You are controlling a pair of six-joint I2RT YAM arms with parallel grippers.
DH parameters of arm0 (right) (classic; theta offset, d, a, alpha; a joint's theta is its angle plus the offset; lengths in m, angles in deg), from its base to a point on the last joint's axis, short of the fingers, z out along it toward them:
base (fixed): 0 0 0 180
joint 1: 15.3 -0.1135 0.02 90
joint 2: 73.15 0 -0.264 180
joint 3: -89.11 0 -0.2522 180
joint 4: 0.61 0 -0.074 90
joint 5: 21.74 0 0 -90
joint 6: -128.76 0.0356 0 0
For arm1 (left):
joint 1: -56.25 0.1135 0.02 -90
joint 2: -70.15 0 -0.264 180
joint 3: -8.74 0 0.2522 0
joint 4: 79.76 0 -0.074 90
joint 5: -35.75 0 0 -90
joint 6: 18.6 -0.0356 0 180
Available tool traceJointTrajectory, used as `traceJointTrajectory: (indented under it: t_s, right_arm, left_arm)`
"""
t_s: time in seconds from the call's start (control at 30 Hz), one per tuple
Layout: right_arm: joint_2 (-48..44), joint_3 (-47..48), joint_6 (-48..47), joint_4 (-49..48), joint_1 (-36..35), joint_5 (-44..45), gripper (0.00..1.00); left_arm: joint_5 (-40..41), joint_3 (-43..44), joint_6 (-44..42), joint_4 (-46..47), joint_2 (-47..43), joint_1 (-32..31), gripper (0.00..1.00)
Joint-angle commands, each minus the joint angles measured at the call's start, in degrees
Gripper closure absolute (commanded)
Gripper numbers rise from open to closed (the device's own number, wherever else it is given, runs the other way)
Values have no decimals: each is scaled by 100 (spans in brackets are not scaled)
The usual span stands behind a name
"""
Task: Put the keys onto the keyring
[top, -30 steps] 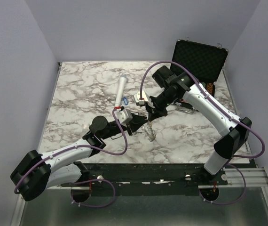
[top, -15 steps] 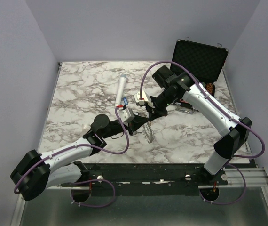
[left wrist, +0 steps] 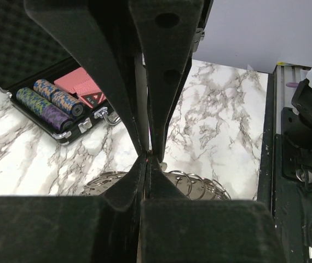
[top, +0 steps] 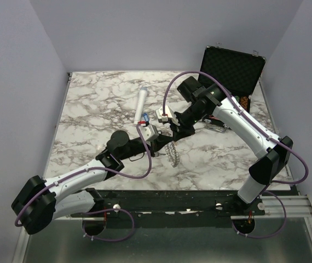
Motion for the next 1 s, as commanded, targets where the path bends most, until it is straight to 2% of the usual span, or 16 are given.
traceJointTrajectory:
  t_s: [0.0,0.03,0.1,0.23,0.37,0.5,0.7,0.97]
  right_arm:
    - [-108,77,289,266,-42,-340,72]
    - [-125,68,368,240,-42,-366,58]
    - [-152,138,483,213,63,-559,49]
    - [-91,375,563,292,406,-1331,46]
    - [-3,429,536,222,485,-2026,45]
    - [138,735,1167,-348,486,-2177,45]
    - [279,1167,1959,-1008,494,-2011,45]
    - [235,780,2733,-1922,494,-1360,45]
  left_arm:
    - [407,-256,364,121,-398,-17,100]
    - [521,-397,522,428,-547,9,100]
    - [680,-731,1084,1112,-793,80,100]
    - [1084,-1425,2051,2843,-1005,124,100]
    - [1672,-1716,2789,4531,-769,124,100]
    - [2314,-1734,3283,5456,-409,115,100]
    - [3009,-1568,3424,5511,-469,89,100]
    - [3107,-1295,3529,5511,-320,89,100]
